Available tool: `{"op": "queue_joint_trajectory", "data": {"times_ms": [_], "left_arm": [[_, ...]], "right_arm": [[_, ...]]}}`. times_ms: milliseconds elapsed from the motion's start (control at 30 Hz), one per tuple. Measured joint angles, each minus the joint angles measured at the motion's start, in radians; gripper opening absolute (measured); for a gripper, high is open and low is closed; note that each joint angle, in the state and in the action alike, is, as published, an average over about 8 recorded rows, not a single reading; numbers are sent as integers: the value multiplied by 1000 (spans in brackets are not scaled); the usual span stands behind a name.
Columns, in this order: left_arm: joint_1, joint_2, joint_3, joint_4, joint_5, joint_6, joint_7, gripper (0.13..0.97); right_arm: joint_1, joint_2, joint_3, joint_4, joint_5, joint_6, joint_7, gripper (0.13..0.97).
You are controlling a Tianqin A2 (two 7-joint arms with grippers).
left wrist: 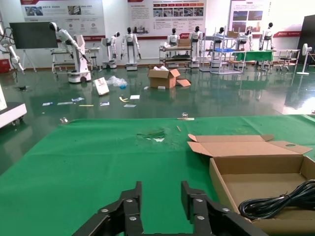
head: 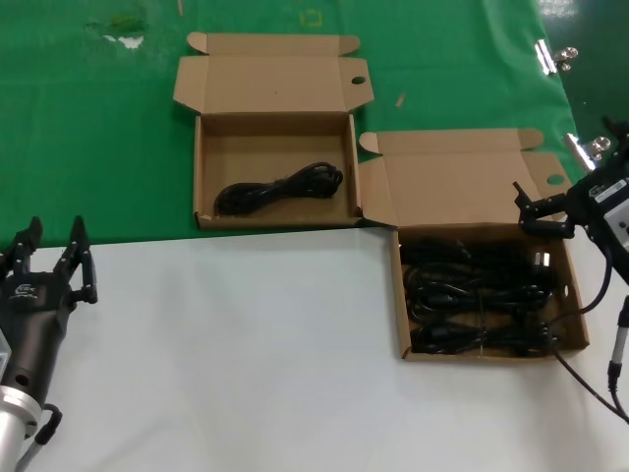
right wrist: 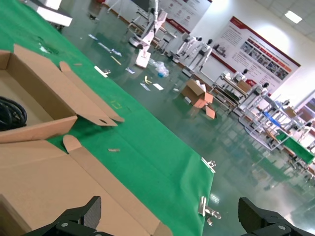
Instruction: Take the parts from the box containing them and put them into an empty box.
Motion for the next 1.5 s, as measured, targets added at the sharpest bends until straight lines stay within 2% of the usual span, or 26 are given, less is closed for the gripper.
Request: {"op": "queue_joint_trajectory", "data": {"times_ms": [267, 533, 567, 833, 967, 1233, 1500], "left_arm": [[0, 0, 0, 0, 0, 0, 0, 387], [0, 0, 0, 0, 0, 0, 0, 598], [0, 0, 0, 0, 0, 0, 0, 598], [0, 0, 0, 0, 0, 0, 0, 786], [0, 0, 0, 0, 0, 0, 0, 786], [0, 0, 0, 0, 0, 0, 0, 907], [0, 0, 0, 0, 0, 0, 0, 955]], "right_arm": [[-38, -21, -5, 44, -5, 34, 64, 966], [-76, -42, -11, 88, -11, 69, 129, 966], [-81, -45, -11, 94, -11, 73, 137, 966], [-119, -66, -17, 138, -17, 108, 202, 966], [-138, -77, -19, 160, -19, 125, 234, 966], [-176, -98, -25, 205, -25, 160, 300, 966], [-214, -119, -30, 249, -30, 195, 365, 966]]}}
